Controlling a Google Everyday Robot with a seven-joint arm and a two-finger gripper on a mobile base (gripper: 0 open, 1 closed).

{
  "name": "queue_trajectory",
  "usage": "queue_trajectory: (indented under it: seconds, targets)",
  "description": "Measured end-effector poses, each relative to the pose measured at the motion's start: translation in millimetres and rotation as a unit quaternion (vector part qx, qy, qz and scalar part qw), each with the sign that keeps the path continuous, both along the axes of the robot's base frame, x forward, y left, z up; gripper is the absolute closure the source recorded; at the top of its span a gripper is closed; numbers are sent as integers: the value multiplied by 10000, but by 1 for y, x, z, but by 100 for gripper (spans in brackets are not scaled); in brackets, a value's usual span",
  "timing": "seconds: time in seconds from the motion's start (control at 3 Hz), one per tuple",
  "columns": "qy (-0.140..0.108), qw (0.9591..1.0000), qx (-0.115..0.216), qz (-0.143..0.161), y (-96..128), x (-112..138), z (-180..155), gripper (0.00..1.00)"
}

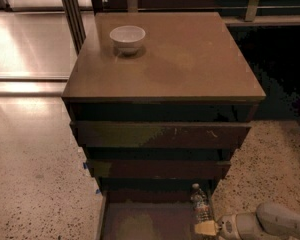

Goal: Place water bottle into bottom drawer

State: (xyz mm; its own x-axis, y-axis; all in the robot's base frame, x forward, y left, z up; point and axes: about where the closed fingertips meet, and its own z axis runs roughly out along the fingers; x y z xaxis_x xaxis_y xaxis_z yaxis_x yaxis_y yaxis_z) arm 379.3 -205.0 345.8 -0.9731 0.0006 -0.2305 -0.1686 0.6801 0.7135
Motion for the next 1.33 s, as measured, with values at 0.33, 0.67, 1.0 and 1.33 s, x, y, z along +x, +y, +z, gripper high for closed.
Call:
queue_trajectory:
  seconds: [0.33,0.67,1.0,1.33]
  targets:
    - [606,9979,247,19,15,-13,-67,100]
    - [1044,9937,351,205,32,-5,-119,100]
    - [1243,9913,339,267,40,11,-150,100]
    - [1256,9915,236,262,36,29,-159,100]
